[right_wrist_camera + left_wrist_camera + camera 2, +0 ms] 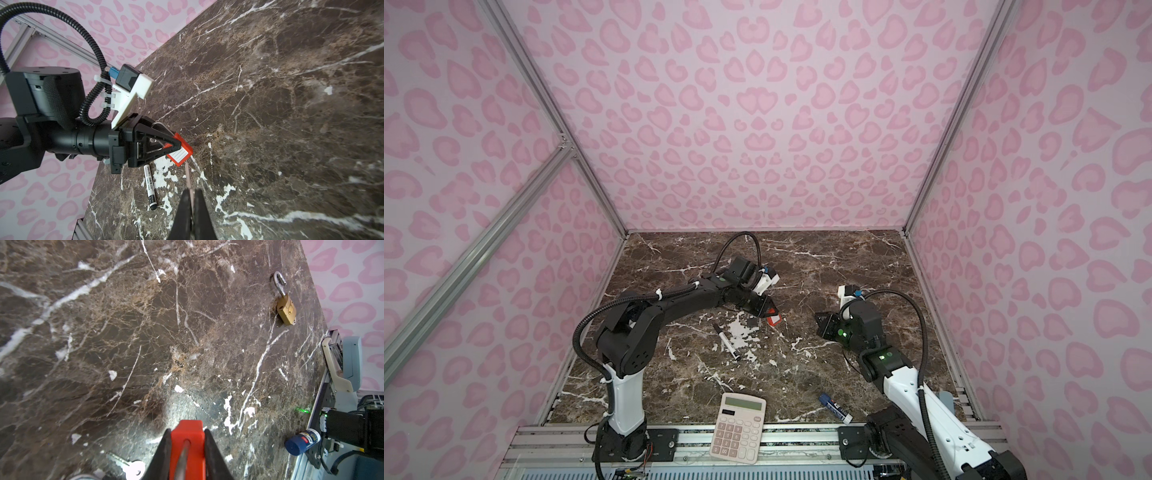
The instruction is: Lock with the key
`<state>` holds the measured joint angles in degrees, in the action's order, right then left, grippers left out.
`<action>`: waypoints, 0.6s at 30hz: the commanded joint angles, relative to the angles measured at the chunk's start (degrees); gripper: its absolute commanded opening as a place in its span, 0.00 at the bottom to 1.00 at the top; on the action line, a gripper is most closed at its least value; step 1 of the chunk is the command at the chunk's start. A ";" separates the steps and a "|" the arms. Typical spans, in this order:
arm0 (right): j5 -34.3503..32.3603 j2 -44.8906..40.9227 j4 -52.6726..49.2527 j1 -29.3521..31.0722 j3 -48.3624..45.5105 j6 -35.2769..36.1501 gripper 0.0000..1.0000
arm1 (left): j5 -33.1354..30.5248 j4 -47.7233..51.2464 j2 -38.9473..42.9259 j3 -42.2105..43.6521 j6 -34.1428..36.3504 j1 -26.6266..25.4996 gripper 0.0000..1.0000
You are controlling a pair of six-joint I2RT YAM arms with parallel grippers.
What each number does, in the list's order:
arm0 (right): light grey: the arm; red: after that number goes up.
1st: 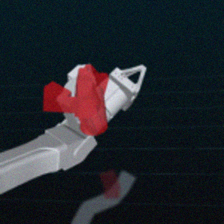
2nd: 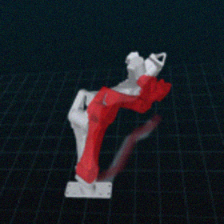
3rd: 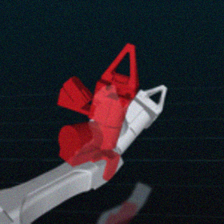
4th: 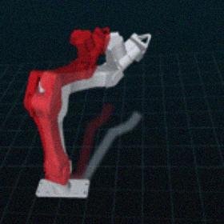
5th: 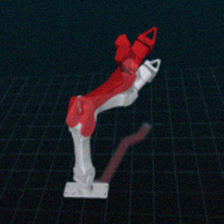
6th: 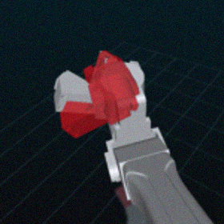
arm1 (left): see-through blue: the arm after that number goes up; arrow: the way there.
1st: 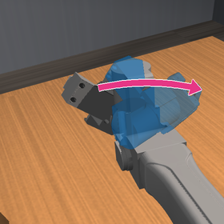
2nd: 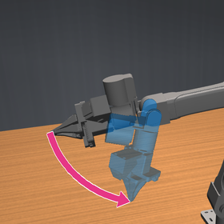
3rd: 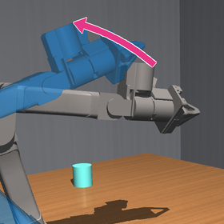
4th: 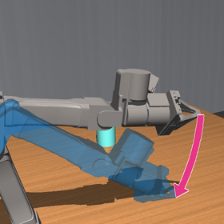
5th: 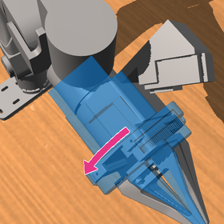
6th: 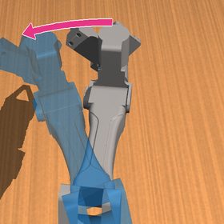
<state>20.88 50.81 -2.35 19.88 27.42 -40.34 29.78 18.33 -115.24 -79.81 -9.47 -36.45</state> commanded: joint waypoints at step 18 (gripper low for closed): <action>2.04 4.17 3.86 3.02 1.32 -0.28 0.00 | 0.37 5.34 -6.16 -5.88 3.03 0.24 0.13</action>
<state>22.72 54.87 -0.25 22.79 28.51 -40.95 29.78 21.50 -120.86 -84.79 -7.97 -36.38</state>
